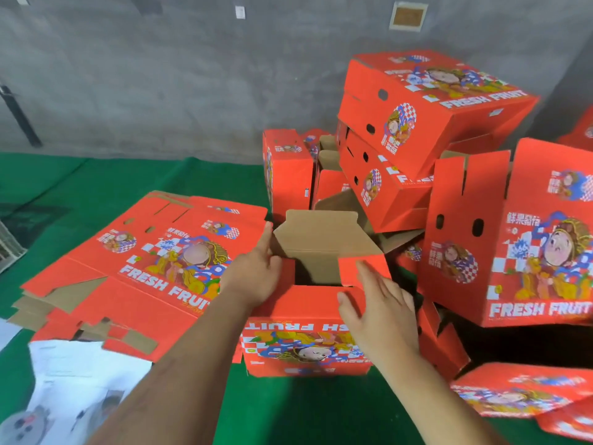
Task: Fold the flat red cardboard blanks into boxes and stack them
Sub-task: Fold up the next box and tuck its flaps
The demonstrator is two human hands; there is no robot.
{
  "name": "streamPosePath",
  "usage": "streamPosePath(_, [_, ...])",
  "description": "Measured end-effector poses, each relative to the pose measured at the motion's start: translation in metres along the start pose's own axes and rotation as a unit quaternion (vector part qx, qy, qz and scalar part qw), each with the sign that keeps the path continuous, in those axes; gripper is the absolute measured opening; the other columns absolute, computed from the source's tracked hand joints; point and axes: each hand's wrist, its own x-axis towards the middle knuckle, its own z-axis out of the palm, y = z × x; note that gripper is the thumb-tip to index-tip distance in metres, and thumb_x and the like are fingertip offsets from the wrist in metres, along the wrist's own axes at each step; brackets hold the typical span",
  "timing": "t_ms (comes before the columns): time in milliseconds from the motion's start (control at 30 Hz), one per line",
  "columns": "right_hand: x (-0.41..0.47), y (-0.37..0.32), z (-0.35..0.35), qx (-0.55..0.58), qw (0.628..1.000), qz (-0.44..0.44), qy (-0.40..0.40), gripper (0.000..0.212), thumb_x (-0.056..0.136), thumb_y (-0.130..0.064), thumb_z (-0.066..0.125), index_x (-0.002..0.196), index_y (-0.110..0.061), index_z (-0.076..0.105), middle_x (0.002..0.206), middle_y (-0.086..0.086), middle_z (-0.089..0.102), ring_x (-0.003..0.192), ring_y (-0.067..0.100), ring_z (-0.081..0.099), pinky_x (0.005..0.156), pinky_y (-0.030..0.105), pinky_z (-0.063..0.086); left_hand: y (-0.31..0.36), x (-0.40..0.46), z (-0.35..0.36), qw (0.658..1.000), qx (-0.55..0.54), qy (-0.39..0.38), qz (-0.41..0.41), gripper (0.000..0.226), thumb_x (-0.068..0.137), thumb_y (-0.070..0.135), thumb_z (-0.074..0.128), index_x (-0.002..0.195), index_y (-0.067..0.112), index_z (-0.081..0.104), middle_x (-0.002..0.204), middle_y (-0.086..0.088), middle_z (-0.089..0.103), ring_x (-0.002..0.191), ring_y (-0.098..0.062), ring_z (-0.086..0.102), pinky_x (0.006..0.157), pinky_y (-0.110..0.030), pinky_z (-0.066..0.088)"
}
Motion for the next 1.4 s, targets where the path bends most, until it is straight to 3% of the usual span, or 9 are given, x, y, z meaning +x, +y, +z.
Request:
streamPosePath(167, [0.028, 0.008, -0.001, 0.190, 0.975, 0.114, 0.032, 0.061, 0.091, -0.065, 0.036, 0.134, -0.026, 0.051, 0.119, 0.004, 0.058, 0.113, 0.031, 0.055, 0.096, 0.046, 0.044, -0.003, -0.012, 0.003, 0.991, -0.131, 0.030, 0.015, 0.056, 0.088, 0.079, 0.028, 0.089, 0.033, 0.060, 0.092, 0.001, 0.067, 0.105, -0.033, 0.059, 0.098, -0.042, 0.046])
streamPosePath(467, [0.046, 0.001, 0.013, -0.154, 0.967, 0.085, -0.182, 0.077, 0.073, -0.083, 0.062, 0.134, -0.044, 0.034, 0.139, 0.001, 0.041, 0.129, 0.031, 0.032, 0.113, 0.054, 0.024, 0.006, -0.025, 0.021, 0.983, 0.170, -0.027, -0.058, 0.113, 0.067, 0.081, 0.076, 0.158, 0.043, 0.020, 0.156, -0.005, 0.014, 0.143, -0.035, 0.035, 0.111, -0.057, 0.039])
streamPosePath(600, [0.043, 0.010, 0.007, -0.039, 0.968, 0.112, -0.222, 0.073, 0.075, -0.083, 0.060, 0.133, -0.044, 0.037, 0.140, -0.001, 0.035, 0.133, 0.033, 0.032, 0.105, 0.051, 0.041, -0.010, -0.019, 0.013, 0.989, -0.134, -0.021, -0.053, 0.090, 0.087, 0.065, 0.070, 0.160, 0.032, 0.030, 0.155, -0.011, 0.034, 0.140, -0.030, 0.046, 0.118, -0.044, 0.038])
streamPosePath(733, [0.050, 0.009, -0.019, 0.171, 0.930, 0.235, -0.225, 0.063, 0.086, -0.082, 0.041, 0.110, -0.029, 0.064, 0.123, 0.012, 0.056, 0.116, 0.037, 0.058, 0.096, 0.042, 0.046, -0.022, -0.025, 0.010, 0.885, -0.372, -0.096, -0.262, 0.082, 0.096, 0.080, 0.035, 0.151, 0.021, 0.053, 0.146, -0.018, 0.058, 0.136, -0.036, 0.055, 0.117, -0.052, 0.041])
streamPosePath(867, [0.046, 0.001, -0.052, 0.163, 0.951, 0.198, -0.172, 0.054, 0.099, -0.068, 0.035, 0.068, -0.025, 0.045, 0.093, 0.015, 0.059, 0.092, 0.036, 0.059, 0.080, 0.043, 0.042, -0.007, -0.047, -0.006, 0.804, -0.485, -0.153, -0.306, 0.091, 0.084, 0.091, 0.040, 0.149, 0.028, 0.052, 0.145, -0.011, 0.059, 0.125, -0.037, 0.063, 0.106, -0.057, 0.050])
streamPosePath(1033, [0.026, 0.005, -0.076, 0.218, 0.965, 0.136, -0.049, 0.038, 0.094, -0.045, 0.060, 0.062, -0.027, 0.047, 0.078, 0.006, 0.050, 0.073, 0.024, 0.050, 0.068, 0.037, 0.035, 0.017, -0.071, -0.031, 0.845, -0.495, -0.007, -0.203, 0.018, 0.088, 0.045, 0.062, 0.095, 0.029, 0.061, 0.067, 0.003, 0.060, 0.059, -0.016, 0.058, 0.060, -0.028, 0.053])
streamPosePath(1167, [0.017, 0.002, -0.075, 0.442, 0.848, 0.287, 0.054, 0.016, 0.087, -0.016, 0.074, 0.098, -0.022, 0.065, 0.106, 0.014, 0.065, 0.092, 0.027, 0.066, 0.082, 0.043, 0.053, 0.024, -0.090, -0.052, 0.842, -0.522, 0.075, -0.117, 0.036, 0.074, 0.032, 0.066, 0.107, 0.046, 0.068, 0.078, 0.011, 0.074, 0.066, -0.007, 0.066, 0.057, -0.022, 0.051])
streamPosePath(1267, [0.004, 0.006, -0.074, 0.572, 0.705, 0.401, -0.123, 0.011, 0.093, -0.024, 0.071, 0.103, -0.022, 0.069, 0.097, 0.015, 0.077, 0.077, 0.030, 0.075, 0.065, 0.037, 0.058, 0.020, -0.106, -0.054, 0.822, -0.559, 0.084, -0.067, 0.060, 0.067, 0.014, 0.067, 0.121, 0.041, 0.065, 0.111, -0.013, 0.077, 0.091, -0.021, 0.073, 0.077, -0.030, 0.058])
streamPosePath(1400, [-0.016, -0.002, -0.060, 0.589, 0.709, 0.339, -0.188, 0.021, 0.098, -0.020, 0.068, 0.116, -0.030, 0.069, 0.107, 0.006, 0.079, 0.094, 0.025, 0.078, 0.066, 0.035, 0.062, -0.007, -0.113, -0.062, 0.809, -0.582, 0.070, -0.034, 0.069, 0.070, 0.006, 0.069, 0.133, 0.034, 0.065, 0.143, -0.021, 0.061, 0.119, -0.039, 0.066, 0.098, -0.050, 0.051])
